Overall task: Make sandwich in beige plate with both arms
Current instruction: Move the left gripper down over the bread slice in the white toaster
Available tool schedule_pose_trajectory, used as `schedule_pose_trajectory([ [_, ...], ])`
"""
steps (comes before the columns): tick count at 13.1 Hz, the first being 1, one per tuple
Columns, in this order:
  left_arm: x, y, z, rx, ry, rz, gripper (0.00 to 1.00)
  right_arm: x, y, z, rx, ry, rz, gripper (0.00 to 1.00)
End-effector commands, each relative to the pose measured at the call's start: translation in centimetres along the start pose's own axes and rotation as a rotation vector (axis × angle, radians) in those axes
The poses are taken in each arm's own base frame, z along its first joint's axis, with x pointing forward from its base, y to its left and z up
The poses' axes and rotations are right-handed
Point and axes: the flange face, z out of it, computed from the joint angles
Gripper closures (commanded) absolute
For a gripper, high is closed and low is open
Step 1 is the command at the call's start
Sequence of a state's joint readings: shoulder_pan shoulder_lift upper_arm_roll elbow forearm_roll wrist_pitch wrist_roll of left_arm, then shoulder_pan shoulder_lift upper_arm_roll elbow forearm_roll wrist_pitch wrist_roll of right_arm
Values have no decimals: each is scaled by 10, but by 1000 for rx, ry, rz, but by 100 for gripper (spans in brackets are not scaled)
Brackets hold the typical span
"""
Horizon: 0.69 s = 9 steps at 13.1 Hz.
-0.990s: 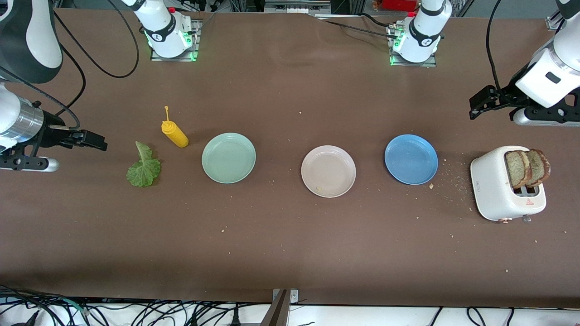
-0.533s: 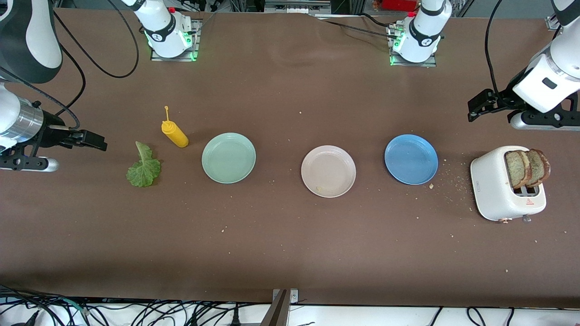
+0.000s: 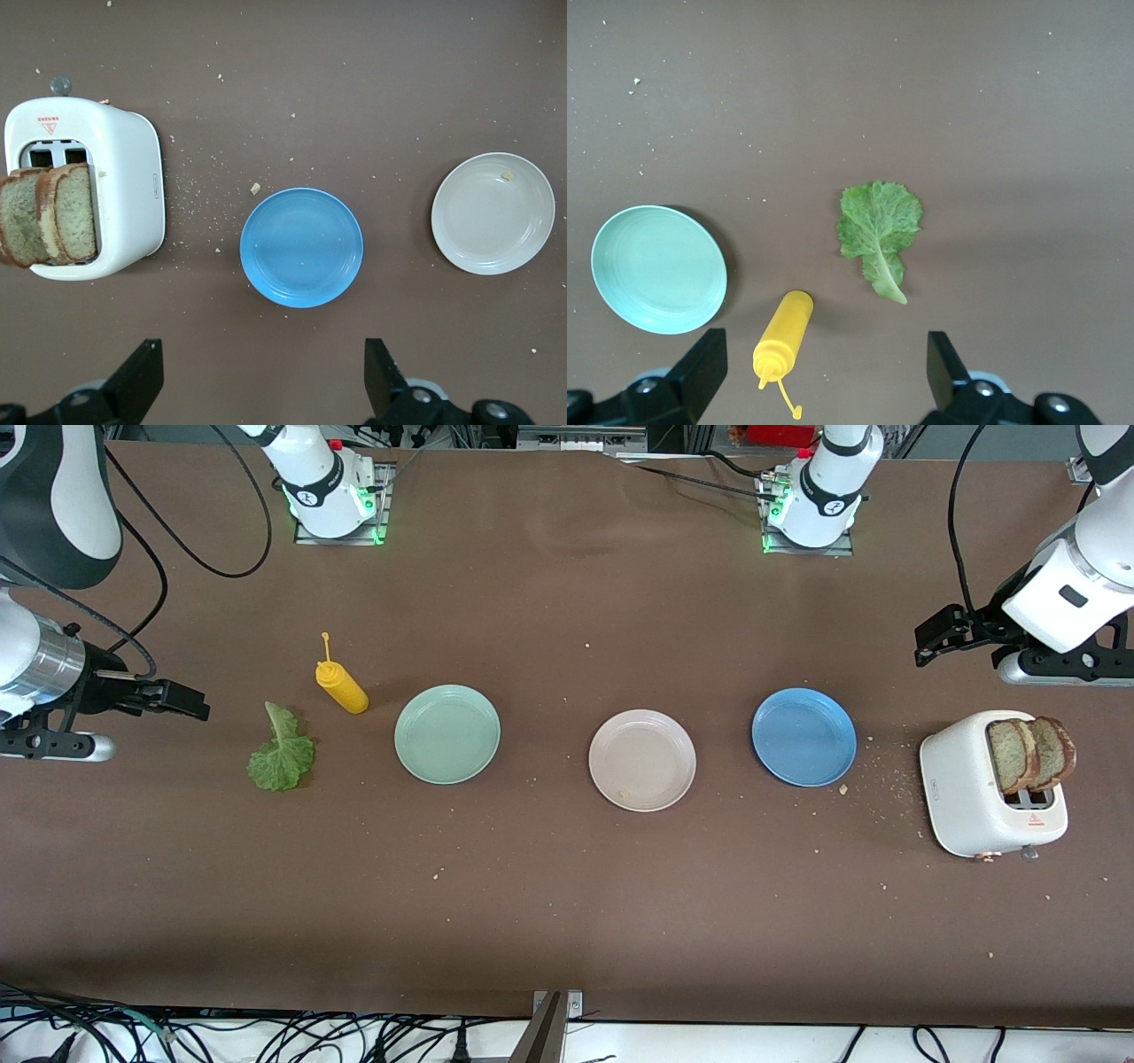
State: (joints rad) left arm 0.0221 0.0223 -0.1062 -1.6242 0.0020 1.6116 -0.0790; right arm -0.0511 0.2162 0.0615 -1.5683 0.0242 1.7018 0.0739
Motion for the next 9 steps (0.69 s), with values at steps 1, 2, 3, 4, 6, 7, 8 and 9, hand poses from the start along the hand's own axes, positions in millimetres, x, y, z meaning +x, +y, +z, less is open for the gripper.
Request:
schedule_pose_trajectory([
  [1,0,-4,1,29,6,15,0,0,2,-2,18,0,11,0],
  [2,1,-5,3,28,3,13,0,0,2,-2,20,-1,11,0],
  [3,3,-8,7,28,-5,10,0,0,3,-2,20,-1,12,0],
  [4,4,-11,7,28,-5,4,0,0,3,-2,18,-1,12,0],
  [6,9,-19,18,26,-25,-8,0,0,3,-2,18,-1,12,0],
  [7,10,-20,21,26,-31,-9,0,0,3,-2,18,-1,12,0],
  [8,13,-22,26,24,-40,-12,0,-1,3,-2,20,-3,12,0],
  [9,17,-23,35,23,-56,-14,0,-1,3,-2,20,-3,12,0],
])
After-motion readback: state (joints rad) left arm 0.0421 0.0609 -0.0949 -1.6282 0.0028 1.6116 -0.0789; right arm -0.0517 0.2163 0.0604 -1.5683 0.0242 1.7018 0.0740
